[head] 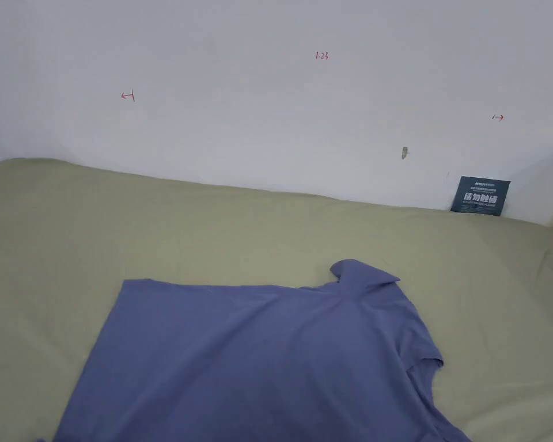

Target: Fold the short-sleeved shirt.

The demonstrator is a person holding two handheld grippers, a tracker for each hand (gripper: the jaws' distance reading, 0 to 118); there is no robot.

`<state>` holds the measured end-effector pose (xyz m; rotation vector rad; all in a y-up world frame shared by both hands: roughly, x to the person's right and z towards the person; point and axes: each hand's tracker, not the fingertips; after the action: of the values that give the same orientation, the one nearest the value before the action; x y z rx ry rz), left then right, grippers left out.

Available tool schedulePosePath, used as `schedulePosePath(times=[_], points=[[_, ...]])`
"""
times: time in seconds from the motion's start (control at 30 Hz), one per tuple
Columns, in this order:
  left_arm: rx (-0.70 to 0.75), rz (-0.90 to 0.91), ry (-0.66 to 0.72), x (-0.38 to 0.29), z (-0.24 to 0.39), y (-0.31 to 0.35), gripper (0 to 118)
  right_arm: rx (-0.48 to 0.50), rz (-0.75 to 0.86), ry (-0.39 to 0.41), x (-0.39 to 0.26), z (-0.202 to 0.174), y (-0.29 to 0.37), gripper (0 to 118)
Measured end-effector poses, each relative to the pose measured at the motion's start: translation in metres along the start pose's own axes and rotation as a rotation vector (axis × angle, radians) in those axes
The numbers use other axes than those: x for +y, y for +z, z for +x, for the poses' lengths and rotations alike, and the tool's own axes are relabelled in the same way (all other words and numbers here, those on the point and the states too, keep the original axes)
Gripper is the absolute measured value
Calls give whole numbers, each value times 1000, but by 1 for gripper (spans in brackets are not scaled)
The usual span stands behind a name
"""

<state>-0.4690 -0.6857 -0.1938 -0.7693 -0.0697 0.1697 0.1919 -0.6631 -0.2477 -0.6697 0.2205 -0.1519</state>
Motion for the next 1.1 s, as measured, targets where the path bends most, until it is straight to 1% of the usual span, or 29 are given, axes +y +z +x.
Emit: schedulePosePath(times=[0.03, 0.07, 0.1, 0.13, 0.17, 0.2, 0.23, 0.3, 0.37, 0.43, 0.47, 0.5, 0.53, 0.57, 0.6, 0.63, 0.67, 0.7, 0.73, 0.77, 0.83, 0.87, 0.93, 1.0, 1.07, 1.1], points=[[18, -16, 31, -4, -5, 0, 61, -22, -16, -27, -3, 3, 0, 0], [40, -24, 73, -8, -8, 2, 77, -49, -34, -53, -4, 4, 0, 5], [56, -24, 106, -10, -11, 7, 82, -84, -35, -64, -3, 3, 1, 20], [65, 0, 154, -11, -14, 13, 82, -114, -26, -59, -3, 2, 3, 61], [77, 19, 199, -11, -15, 21, 82, -134, -26, -60, -1, -1, 4, 96], [75, 41, 232, -10, -12, 29, 82, -135, -10, -54, 1, -5, 8, 113], [81, 60, 250, -7, -6, 38, 82, -129, 55, -48, 3, -11, 16, 115], [111, 95, 217, -3, 22, 59, 82, -113, 117, -34, 10, -24, 30, 114], [161, 113, 176, 4, 51, 75, 82, -106, 168, -22, 12, -46, 44, 114], [136, 130, 153, 4, 79, 85, 82, -104, 184, -8, 10, -67, 56, 114], [142, 130, 132, 4, 94, 90, 81, -105, 186, 2, 7, -77, 60, 112], [139, 143, 95, 1, 104, 92, 80, -96, 186, 18, 3, -85, 63, 103], [165, 147, 68, -3, 116, 94, 76, -71, 169, 61, -1, -93, 66, 67], [209, 144, 37, -6, 127, 95, 70, -66, 151, 113, -5, -100, 67, 24], [226, 145, 17, -9, 134, 95, 54, -98, 127, 168, -8, -107, 66, 0], [238, 145, 10, -13, 141, 94, 10, -137, 87, 221, -14, -116, 63, 0], [233, 157, 10, -18, 137, 88, 0, -175, 85, 243, -24, -120, 63, 0], [237, 140, -1, -21, 136, 82, 0, -130, 67, 232, -26, -122, 63, 0], [254, 122, 10, -22, 139, 77, 0, -84, 63, 197, -31, -122, 63, 0], [236, 105, 17, -24, 137, 72, 0, -63, 64, 165, -36, -123, 63, 0], [239, 108, 31, -26, 135, 68, 0, -70, 71, 154, -38, -124, 64, 0], [259, 88, 15, -25, 133, 61, 0, -69, 68, 157, -38, -124, 63, 0], [258, 68, 24, -20, 125, 52, 5, -69, 54, 166, -42, -121, 57, 0], [273, 36, 27, -13, 112, 35, 14, -78, 42, 166, -35, -117, 52, 0], [317, 9, 19, -2, 102, 18, 85, -78, 43, 143, -34, -109, 48, 0], [322, 2, 25, 1, 95, 10, 104, -74, 41, 133, -31, -106, 47, 0]])
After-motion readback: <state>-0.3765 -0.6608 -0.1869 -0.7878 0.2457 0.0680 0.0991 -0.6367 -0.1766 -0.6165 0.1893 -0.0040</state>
